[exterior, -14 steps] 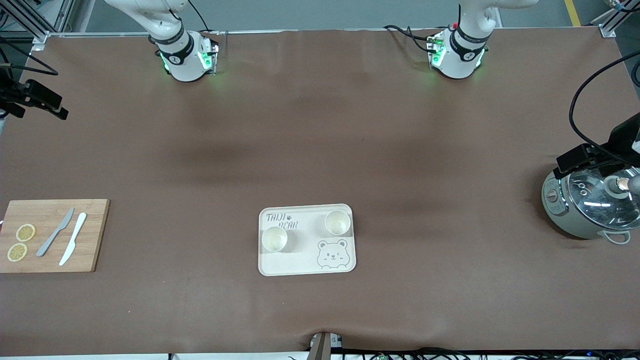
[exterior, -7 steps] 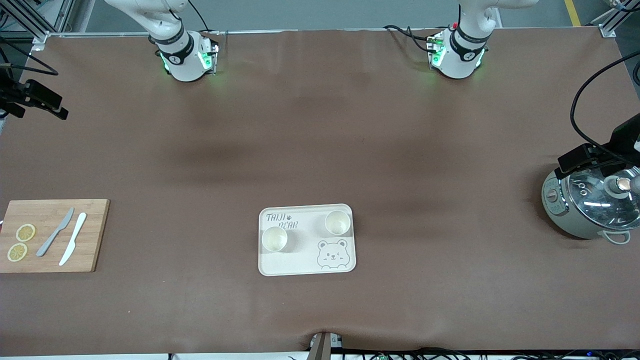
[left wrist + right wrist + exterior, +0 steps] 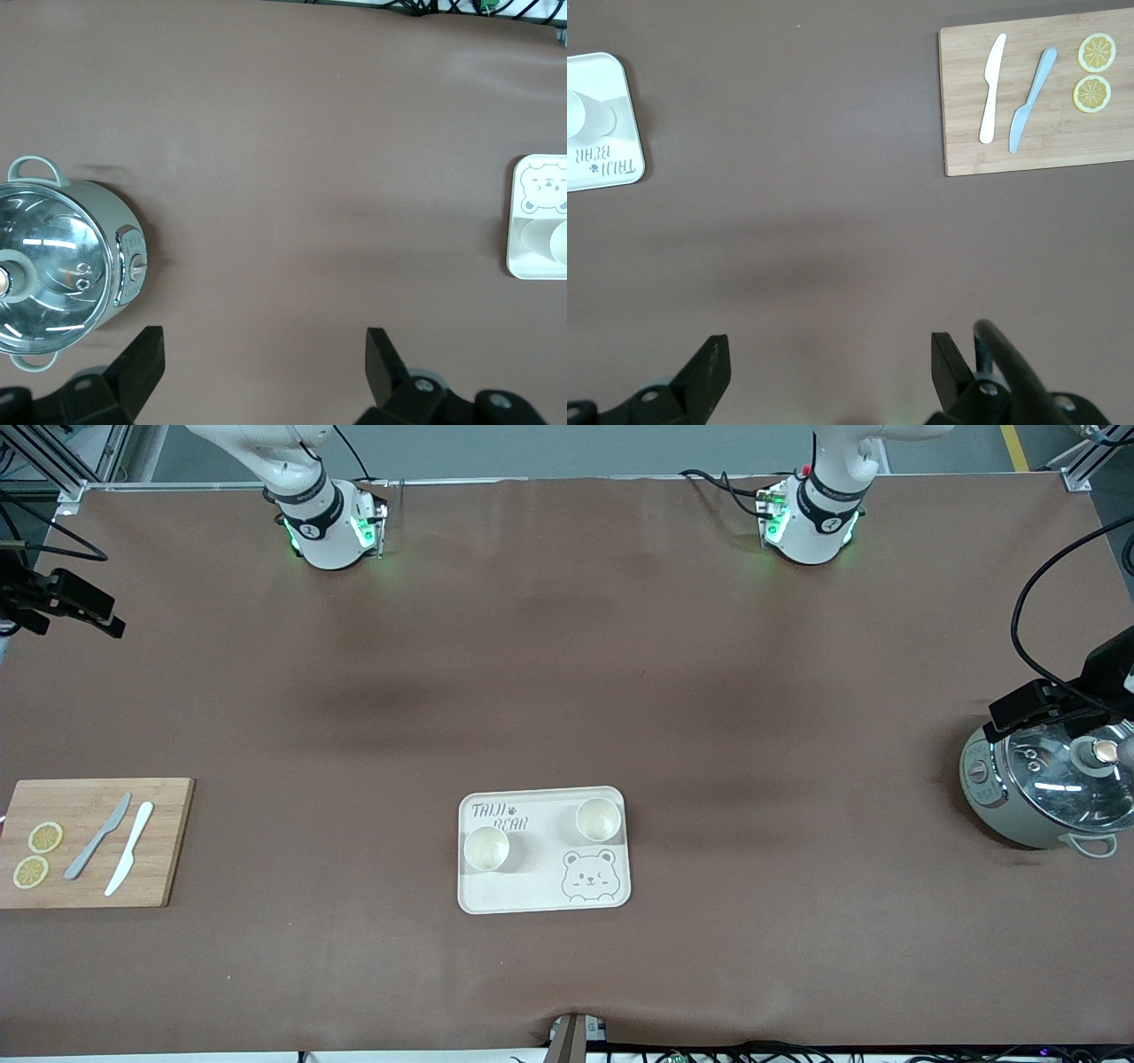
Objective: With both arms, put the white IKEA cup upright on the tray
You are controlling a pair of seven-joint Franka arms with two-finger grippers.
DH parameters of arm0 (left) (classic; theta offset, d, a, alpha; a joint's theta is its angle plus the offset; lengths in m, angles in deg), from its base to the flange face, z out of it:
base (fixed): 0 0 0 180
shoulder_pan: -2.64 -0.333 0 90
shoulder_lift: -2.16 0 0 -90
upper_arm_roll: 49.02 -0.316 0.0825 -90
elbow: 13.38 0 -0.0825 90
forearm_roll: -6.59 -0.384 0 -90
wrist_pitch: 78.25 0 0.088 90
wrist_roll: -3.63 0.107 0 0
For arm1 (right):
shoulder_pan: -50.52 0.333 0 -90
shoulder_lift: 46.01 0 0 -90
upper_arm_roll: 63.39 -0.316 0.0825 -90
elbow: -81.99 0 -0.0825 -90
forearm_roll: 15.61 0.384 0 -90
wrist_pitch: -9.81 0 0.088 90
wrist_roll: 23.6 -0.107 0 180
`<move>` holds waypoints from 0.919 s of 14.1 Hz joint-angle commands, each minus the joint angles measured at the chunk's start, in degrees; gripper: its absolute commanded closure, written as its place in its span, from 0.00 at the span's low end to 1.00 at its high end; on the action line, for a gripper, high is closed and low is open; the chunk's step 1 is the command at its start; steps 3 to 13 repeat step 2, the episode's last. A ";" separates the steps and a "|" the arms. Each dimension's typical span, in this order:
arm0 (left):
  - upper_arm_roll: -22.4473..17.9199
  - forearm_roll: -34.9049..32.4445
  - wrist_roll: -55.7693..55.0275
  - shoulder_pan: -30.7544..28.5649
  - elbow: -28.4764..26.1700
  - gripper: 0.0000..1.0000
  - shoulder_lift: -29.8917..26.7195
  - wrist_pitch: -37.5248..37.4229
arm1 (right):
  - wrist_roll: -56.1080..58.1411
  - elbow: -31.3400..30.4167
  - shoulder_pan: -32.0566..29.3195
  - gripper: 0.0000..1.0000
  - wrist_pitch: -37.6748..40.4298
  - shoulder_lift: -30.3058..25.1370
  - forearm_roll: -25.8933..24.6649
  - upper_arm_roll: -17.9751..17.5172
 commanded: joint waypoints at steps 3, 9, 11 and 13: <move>-0.19 -0.96 0.94 0.07 0.97 0.00 0.15 -0.36 | 0.70 -0.57 -1.21 0.00 -0.87 -0.49 -0.33 -0.78; -0.19 -0.96 0.94 0.07 0.97 0.00 0.15 -0.36 | 0.70 -0.57 -1.21 0.00 -0.87 -0.49 -0.33 -0.78; -0.19 -0.96 0.94 0.07 0.97 0.00 0.15 -0.36 | 0.70 -0.57 -1.21 0.00 -0.87 -0.49 -0.33 -0.78; -0.19 -0.96 0.94 0.07 0.97 0.00 0.15 -0.36 | 0.70 -0.57 -1.21 0.00 -0.87 -0.49 -0.33 -0.78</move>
